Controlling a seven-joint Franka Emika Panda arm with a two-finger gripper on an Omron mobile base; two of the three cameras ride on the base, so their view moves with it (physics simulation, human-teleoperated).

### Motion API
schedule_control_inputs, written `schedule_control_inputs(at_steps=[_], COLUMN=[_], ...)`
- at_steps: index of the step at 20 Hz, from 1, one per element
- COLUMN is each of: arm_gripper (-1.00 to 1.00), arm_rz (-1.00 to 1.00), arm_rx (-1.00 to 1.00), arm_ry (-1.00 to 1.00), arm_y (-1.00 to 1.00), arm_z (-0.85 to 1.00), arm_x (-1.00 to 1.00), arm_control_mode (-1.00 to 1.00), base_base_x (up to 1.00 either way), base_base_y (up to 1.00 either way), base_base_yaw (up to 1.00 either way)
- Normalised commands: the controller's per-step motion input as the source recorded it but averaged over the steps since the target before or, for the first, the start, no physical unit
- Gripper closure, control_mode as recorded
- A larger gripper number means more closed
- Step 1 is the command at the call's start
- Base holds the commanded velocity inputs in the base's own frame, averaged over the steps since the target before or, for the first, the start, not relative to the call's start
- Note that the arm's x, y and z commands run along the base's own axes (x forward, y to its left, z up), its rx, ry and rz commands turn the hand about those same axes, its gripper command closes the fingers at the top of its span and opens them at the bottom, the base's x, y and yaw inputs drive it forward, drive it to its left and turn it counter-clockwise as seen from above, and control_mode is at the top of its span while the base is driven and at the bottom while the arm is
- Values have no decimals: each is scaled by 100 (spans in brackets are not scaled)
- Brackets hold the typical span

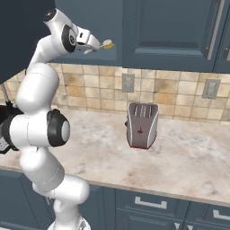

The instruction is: Locate and retrieve the sponge and dish brush from the cabinet. Place them next to the sink.

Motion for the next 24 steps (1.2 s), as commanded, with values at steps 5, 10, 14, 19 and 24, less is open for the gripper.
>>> schedule_control_inputs(at_steps=[5,10,14,19,24], arm_gripper=[-100,-100,-100,-100,100], arm_rz=[-7,-1,0,0,-1], arm_rx=[0,1,4,2,4], arm_ry=[0,-3,-5,-4,-3], arm_y=[-2,-8,-31,-12,3], arm_z=[-16,-11,-20,-16,-38], arm_x=[7,22,25,8,0], arm_control_mode=[-100,-100,-100,-100,-100], base_base_x=[0,0,0,0,0], base_base_y=[0,0,0,0,0], base_base_yaw=[0,0,0,0,0])
